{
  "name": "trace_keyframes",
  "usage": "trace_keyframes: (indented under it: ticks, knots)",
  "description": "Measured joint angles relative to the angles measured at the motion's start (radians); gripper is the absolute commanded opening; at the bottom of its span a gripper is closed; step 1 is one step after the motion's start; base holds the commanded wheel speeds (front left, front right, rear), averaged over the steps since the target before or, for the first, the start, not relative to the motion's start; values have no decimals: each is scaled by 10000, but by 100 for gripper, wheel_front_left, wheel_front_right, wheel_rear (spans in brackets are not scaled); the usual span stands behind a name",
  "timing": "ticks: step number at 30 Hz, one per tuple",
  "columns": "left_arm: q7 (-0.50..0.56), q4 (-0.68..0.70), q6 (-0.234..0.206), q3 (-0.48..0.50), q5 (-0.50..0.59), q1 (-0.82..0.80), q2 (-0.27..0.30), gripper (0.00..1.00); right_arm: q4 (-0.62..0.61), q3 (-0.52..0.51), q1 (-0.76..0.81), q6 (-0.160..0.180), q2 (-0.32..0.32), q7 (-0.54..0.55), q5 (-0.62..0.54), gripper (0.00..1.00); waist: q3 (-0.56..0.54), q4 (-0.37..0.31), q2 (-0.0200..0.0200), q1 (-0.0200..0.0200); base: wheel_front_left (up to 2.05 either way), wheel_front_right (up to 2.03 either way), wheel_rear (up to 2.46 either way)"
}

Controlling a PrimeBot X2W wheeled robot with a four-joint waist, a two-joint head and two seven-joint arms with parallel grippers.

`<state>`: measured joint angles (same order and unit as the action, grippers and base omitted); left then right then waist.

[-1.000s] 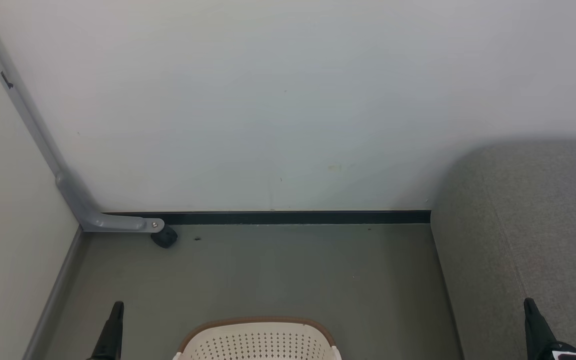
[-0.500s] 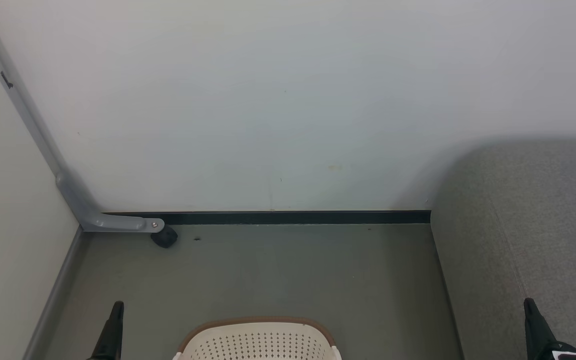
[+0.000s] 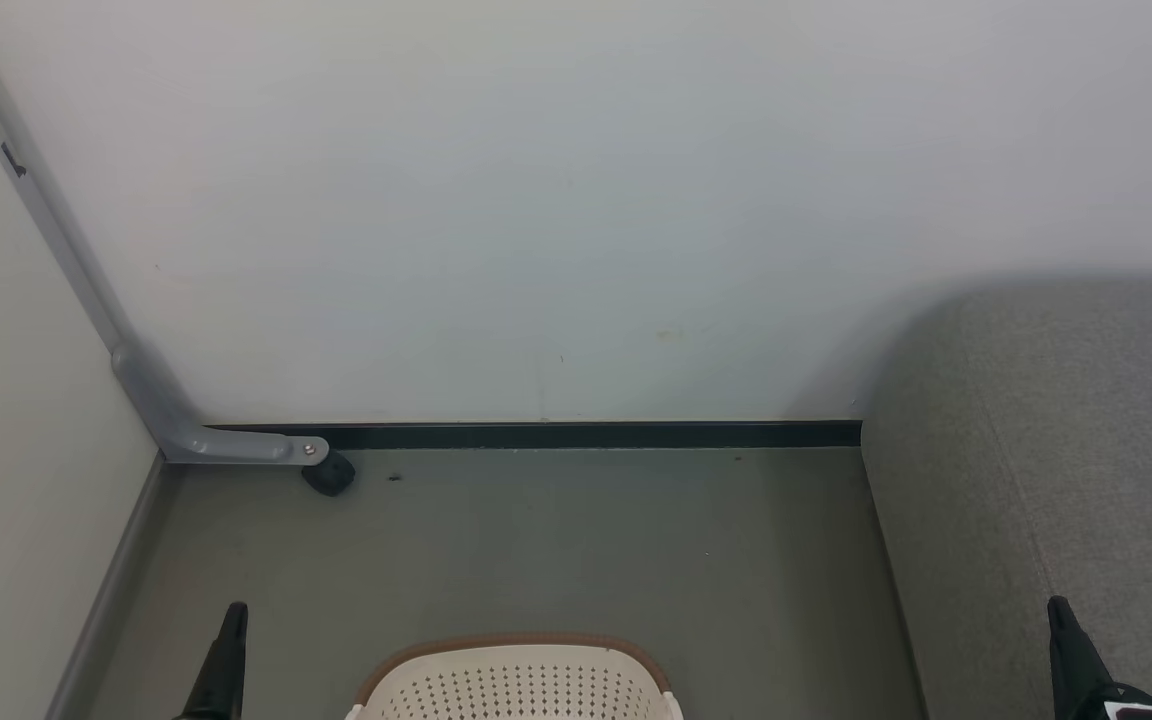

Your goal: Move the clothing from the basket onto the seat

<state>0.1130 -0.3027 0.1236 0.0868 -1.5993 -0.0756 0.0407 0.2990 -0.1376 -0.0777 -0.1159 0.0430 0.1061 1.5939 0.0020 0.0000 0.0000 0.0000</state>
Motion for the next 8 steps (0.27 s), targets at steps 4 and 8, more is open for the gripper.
trace_keyframes:
  ticks: [4, 8]
  knots:
    - [0, 2, 0, 0, 0, 0, 0, 0, 0, 0, 0, 0, 0, 0, 0, 0, 0, 0, 0, 0, 0, 0, 0]
    - [0, 2, 0, 0, 0, 0, 0, 0, 0, 0, 0, 0, 0, 0, 0, 0, 0, 0, 0, 0, 0, 0, 0]
